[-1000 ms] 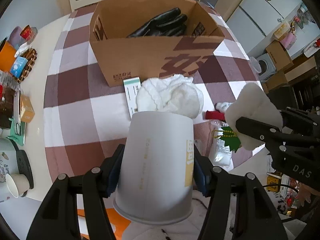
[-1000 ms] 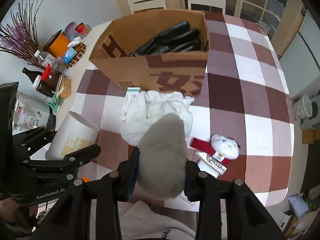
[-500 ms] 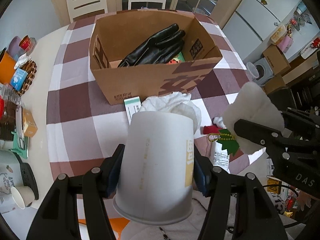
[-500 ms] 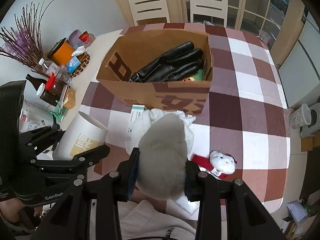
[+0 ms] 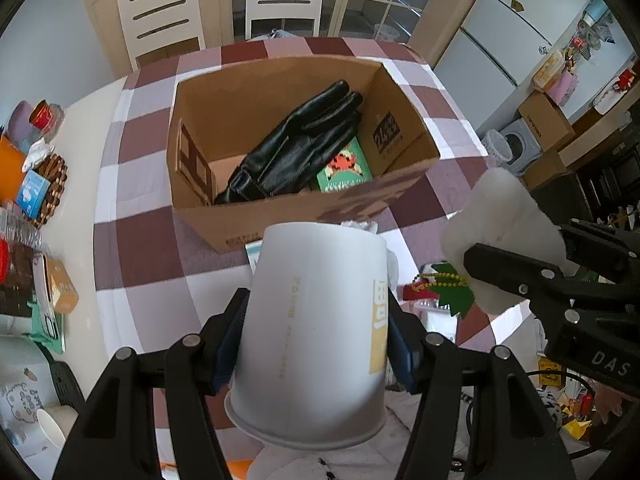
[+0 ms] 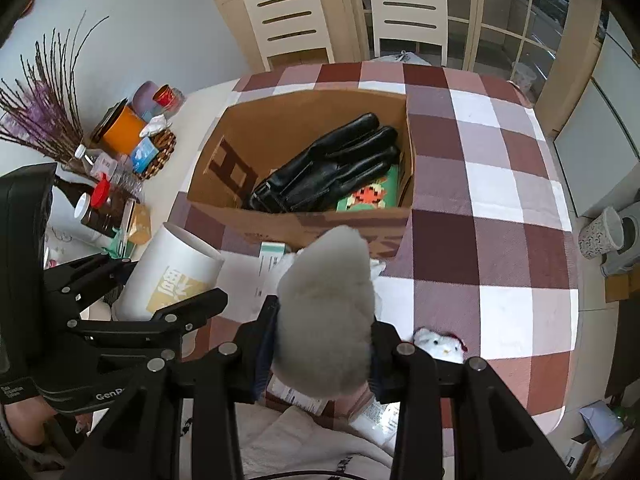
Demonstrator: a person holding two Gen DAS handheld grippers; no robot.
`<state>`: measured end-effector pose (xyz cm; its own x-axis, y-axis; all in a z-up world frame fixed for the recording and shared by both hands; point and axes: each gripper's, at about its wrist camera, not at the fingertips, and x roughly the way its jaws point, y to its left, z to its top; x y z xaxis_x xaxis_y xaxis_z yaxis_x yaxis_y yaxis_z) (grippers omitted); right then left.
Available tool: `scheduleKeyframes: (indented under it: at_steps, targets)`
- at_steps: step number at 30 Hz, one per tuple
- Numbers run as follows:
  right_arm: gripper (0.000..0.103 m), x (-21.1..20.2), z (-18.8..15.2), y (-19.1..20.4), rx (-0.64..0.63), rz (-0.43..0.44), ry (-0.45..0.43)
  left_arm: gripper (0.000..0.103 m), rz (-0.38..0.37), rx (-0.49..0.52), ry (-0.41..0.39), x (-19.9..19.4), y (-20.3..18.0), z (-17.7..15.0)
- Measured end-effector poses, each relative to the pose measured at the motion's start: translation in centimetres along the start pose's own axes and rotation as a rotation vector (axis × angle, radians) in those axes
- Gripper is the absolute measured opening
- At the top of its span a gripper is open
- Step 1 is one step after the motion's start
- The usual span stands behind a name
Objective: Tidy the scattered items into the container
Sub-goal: 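Lift paper cup with left tool while right tool carries plush toward cardboard box, then lower plush into cardboard box with right tool while left holds cup above box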
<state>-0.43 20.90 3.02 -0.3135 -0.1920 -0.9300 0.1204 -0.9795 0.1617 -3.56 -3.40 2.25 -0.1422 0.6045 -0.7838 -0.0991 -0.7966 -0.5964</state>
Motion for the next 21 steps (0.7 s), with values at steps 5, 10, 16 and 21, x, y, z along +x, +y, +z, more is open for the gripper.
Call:
scheduleKeyframes:
  at_steps: [5,10,16,21]
  targets:
    - [0.038,-0.2,1.6,-0.2,0.017,0.003,-0.020,0.063,-0.004,0.010,-0.013,-0.3,0.2,1.5]
    - [0.038,-0.2,3.2,0.1,0.023,0.000,-0.040,0.063,0.000,0.007,-0.030,-0.6,0.8,2.9]
    - [0.038,0.1,5.0,0.4,0.022,0.000,-0.046,0.063,0.005,-0.008,-0.043,-0.8,1.8,4.1]
    - [0.038,0.3,6.2,0.6,0.020,-0.005,-0.049,0.063,0.004,-0.025,-0.052,-0.7,2.5,5.2]
